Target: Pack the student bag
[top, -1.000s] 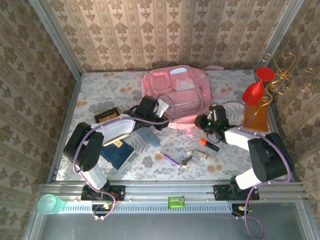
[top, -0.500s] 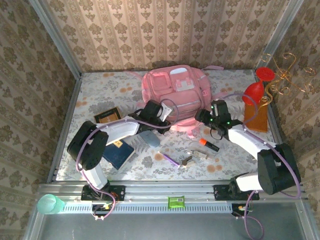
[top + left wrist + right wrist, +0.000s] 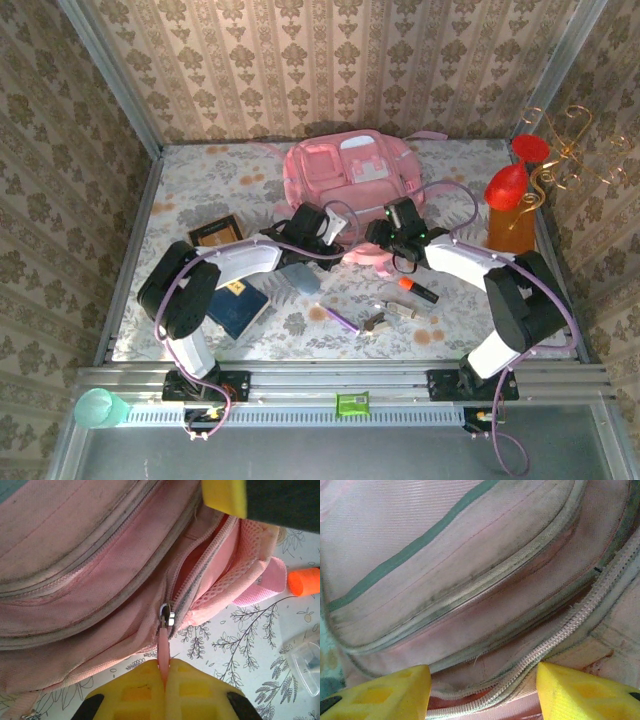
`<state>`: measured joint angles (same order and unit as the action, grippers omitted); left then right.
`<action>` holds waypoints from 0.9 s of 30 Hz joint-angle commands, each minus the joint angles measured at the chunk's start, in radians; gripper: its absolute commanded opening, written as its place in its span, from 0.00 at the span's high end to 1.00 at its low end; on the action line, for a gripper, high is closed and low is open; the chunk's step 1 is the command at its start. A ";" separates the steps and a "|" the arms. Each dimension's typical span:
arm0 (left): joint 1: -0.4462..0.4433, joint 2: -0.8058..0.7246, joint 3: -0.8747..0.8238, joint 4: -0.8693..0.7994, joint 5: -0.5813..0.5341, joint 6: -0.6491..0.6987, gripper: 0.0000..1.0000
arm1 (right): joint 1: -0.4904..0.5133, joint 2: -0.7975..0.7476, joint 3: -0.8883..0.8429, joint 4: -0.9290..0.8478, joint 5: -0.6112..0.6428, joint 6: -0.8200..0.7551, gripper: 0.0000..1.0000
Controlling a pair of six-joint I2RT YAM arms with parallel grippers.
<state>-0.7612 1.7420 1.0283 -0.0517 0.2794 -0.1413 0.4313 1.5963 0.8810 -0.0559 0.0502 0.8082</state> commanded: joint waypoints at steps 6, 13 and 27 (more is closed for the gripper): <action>-0.012 0.034 -0.042 -0.012 0.004 -0.016 1.00 | 0.008 0.050 -0.023 0.024 0.029 0.110 0.46; -0.011 0.035 -0.051 -0.010 0.013 -0.022 1.00 | 0.009 -0.029 -0.089 0.031 0.021 0.147 0.50; -0.011 0.038 -0.045 -0.009 0.014 -0.020 1.00 | 0.017 -0.106 -0.140 0.018 0.011 0.190 0.50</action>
<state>-0.7666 1.7554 1.0012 -0.0212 0.2848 -0.1429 0.4377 1.5158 0.7589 0.0299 0.0711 0.9726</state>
